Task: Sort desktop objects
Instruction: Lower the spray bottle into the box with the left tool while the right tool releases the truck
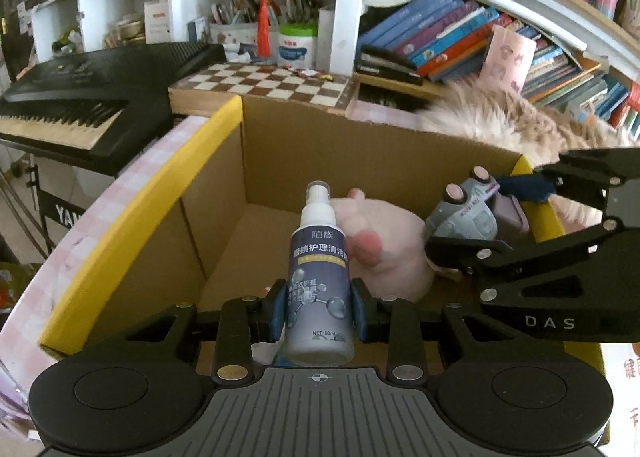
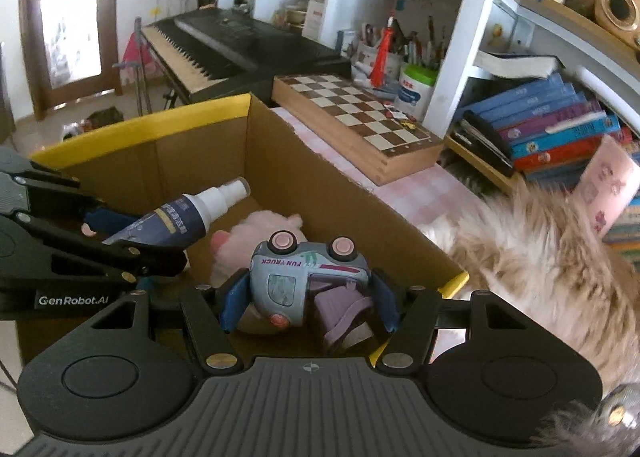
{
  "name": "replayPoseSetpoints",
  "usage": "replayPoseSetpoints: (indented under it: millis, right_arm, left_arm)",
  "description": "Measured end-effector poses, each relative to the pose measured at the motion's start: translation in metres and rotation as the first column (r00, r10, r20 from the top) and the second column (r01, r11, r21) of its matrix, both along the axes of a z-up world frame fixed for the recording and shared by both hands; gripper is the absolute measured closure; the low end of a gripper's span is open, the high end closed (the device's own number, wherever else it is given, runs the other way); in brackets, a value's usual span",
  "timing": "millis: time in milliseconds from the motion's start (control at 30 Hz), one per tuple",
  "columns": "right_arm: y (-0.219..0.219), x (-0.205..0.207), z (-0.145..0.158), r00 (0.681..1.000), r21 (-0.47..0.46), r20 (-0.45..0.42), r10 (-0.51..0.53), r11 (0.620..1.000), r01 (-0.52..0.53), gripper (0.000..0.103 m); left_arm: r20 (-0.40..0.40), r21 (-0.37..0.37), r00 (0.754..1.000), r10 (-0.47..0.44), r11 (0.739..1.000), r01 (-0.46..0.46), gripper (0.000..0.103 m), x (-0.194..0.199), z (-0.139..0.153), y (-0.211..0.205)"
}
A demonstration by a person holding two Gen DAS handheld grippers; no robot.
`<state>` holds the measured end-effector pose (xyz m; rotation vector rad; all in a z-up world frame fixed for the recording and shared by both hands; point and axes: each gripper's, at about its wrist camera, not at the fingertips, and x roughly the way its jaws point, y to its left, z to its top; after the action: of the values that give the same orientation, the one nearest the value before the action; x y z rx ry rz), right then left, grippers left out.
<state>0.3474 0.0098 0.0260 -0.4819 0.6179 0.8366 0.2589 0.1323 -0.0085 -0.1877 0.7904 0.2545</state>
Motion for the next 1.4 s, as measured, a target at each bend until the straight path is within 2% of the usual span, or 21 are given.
replayPoseSetpoints:
  millis: [333, 633, 733, 800, 900, 1100, 1400]
  right_arm:
    - [0.008, 0.013, -0.01, 0.998, -0.055, -0.006, 0.067, 0.996, -0.067, 0.042]
    - [0.007, 0.018, -0.012, 0.995, -0.056, -0.029, 0.092, 0.994, -0.093, 0.041]
    - [0.006, 0.019, -0.012, 0.996, -0.044, -0.033, 0.082, 0.996, -0.084, 0.041]
    - [0.006, 0.019, -0.01, 0.997, -0.032, -0.032, 0.074, 0.997, -0.075, 0.04]
    - [0.005, 0.017, -0.007, 0.998, -0.016, -0.019, 0.053, 0.998, -0.053, 0.036]
    - [0.001, 0.014, 0.0, 1.0, 0.023, -0.01, -0.018, 1.0, 0.018, 0.031]
    - [-0.013, -0.001, 0.013, 0.993, 0.074, 0.016, -0.115, 0.991, 0.114, 0.029]
  left_arm:
    - [-0.026, 0.014, 0.999, -0.023, 1.0, 0.023, 0.072, 0.01, -0.001, 0.001]
    - [-0.034, 0.04, 0.999, -0.028, 0.999, 0.029, 0.07, 0.012, 0.001, -0.001]
    - [0.006, 0.044, 1.0, 0.02, 0.999, -0.021, 0.057, 0.006, 0.004, 0.002]
    - [0.045, 0.013, 0.998, 0.045, 0.999, -0.046, 0.04, 0.0, 0.008, 0.008]
    - [0.096, -0.018, 0.993, 0.063, 0.998, -0.061, 0.028, -0.006, 0.017, 0.013]
    - [0.145, 0.023, 0.988, 0.052, 0.998, -0.056, 0.027, -0.014, 0.027, 0.007]
    - [0.175, 0.02, 0.984, 0.038, 0.999, -0.042, 0.027, -0.031, 0.034, 0.002]
